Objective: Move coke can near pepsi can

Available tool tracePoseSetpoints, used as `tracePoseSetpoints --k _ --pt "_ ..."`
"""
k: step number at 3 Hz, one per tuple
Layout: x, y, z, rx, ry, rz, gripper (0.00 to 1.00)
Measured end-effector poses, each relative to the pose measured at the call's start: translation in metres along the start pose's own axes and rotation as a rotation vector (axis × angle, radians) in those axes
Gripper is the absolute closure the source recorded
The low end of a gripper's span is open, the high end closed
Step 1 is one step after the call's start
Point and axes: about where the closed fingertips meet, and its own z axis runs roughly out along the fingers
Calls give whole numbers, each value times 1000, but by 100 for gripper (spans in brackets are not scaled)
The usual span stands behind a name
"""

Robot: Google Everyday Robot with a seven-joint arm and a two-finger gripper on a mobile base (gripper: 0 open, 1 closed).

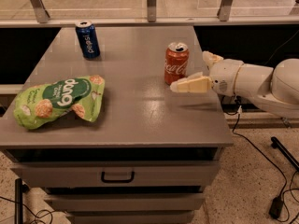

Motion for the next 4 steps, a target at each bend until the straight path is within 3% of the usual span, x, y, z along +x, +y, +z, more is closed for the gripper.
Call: tracePoseSetpoints --k 2,3,4 --pt "4 -10 29 -21 6 10 0" --pt "3 -8 43 -62 4 10 0" --pt "2 -3 53 -109 -6 13 17"
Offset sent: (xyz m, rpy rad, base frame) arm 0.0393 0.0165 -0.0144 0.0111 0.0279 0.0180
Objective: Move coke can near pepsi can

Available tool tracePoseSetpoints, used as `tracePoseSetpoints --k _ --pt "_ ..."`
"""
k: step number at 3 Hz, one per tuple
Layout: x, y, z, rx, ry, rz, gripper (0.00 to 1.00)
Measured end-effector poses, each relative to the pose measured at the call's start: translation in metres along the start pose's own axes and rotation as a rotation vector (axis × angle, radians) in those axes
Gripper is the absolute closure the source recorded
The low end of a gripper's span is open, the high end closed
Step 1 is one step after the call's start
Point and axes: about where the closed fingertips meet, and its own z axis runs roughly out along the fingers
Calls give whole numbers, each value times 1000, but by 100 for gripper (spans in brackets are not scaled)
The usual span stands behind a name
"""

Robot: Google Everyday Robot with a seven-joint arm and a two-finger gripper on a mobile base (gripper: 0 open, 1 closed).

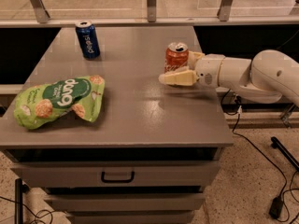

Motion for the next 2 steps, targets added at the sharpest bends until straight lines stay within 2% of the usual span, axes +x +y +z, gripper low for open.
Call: tracePoseSetpoints --k 1,2 --pt "-4 3 5 -24 -9 -14 41" --pt "-8 2 8 -12 -3 -16 64"
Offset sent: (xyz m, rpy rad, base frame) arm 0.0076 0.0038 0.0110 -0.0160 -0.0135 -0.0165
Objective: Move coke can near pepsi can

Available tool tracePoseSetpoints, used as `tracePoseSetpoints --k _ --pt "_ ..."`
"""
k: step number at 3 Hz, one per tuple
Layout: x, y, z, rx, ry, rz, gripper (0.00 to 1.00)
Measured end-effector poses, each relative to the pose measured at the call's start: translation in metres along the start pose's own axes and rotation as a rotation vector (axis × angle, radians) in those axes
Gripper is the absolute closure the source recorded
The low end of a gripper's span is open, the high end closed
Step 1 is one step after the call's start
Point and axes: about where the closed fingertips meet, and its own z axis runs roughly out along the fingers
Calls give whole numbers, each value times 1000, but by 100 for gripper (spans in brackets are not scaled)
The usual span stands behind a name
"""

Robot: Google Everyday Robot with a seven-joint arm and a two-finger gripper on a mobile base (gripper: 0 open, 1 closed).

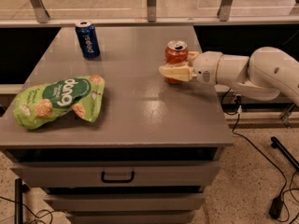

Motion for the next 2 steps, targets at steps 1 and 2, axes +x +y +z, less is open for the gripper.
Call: tracePoseSetpoints --k 1,2 --pt "-20 -4 13 18 -22 -16 87" --pt "-37 -11 35 24 -31 -34 100"
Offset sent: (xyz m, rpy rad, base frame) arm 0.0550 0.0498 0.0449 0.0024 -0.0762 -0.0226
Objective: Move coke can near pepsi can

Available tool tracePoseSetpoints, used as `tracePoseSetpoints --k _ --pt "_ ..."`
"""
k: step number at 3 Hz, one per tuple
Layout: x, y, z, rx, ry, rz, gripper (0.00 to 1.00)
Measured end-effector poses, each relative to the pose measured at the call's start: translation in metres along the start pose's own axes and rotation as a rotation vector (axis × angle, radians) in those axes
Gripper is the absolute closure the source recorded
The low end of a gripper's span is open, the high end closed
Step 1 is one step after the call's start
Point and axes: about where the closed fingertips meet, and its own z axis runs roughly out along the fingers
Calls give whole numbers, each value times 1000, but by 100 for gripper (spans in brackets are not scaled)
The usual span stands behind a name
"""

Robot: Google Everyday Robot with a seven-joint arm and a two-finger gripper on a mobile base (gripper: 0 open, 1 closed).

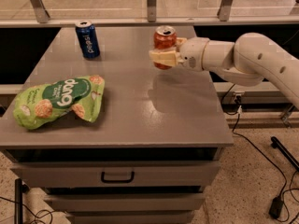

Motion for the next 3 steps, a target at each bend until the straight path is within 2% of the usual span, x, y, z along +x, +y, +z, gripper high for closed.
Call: tracePoseSetpoints --k 1,3 --pt "-12 -8 32 -22 -1 9 100" --pt "-25 0 100 -98 -11 7 100"
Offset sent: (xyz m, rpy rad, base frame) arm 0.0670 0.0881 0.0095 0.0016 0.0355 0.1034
